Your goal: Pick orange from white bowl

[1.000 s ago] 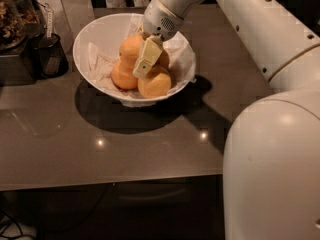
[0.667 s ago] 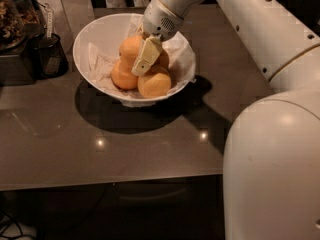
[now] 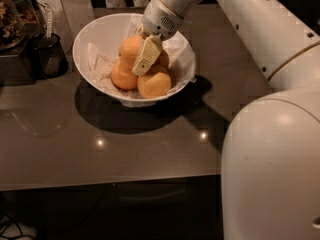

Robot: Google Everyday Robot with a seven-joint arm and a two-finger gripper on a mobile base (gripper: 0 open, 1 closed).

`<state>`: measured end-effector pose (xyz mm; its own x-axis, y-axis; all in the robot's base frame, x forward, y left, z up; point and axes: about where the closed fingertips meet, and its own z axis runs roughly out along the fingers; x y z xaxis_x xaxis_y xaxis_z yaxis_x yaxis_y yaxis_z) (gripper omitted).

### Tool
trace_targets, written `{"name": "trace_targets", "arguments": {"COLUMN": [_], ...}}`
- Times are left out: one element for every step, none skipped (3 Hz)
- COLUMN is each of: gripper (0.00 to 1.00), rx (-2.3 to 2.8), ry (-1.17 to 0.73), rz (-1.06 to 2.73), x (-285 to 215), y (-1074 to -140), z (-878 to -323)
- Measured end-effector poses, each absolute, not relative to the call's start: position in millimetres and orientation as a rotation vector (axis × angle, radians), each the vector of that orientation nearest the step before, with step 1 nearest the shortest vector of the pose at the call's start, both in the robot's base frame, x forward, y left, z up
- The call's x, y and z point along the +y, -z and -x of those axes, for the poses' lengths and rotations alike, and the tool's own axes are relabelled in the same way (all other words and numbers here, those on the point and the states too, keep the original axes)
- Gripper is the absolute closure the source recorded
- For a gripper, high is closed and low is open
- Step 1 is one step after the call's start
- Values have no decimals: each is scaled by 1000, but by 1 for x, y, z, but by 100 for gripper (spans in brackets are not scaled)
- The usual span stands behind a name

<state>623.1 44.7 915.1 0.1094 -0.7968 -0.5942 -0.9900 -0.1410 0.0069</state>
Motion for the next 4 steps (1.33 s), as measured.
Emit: {"name": "trace_targets", "arguments": {"gripper": [100, 100, 100, 100], "rx": [1649, 1542, 1419, 1344], "ry": [-615, -606, -600, -594], "rz": [1987, 1908, 1797, 1668], "x": [42, 30, 24, 17], "y": [-950, -993, -1026, -1039], "z": [-604, -562, -509, -465]}}
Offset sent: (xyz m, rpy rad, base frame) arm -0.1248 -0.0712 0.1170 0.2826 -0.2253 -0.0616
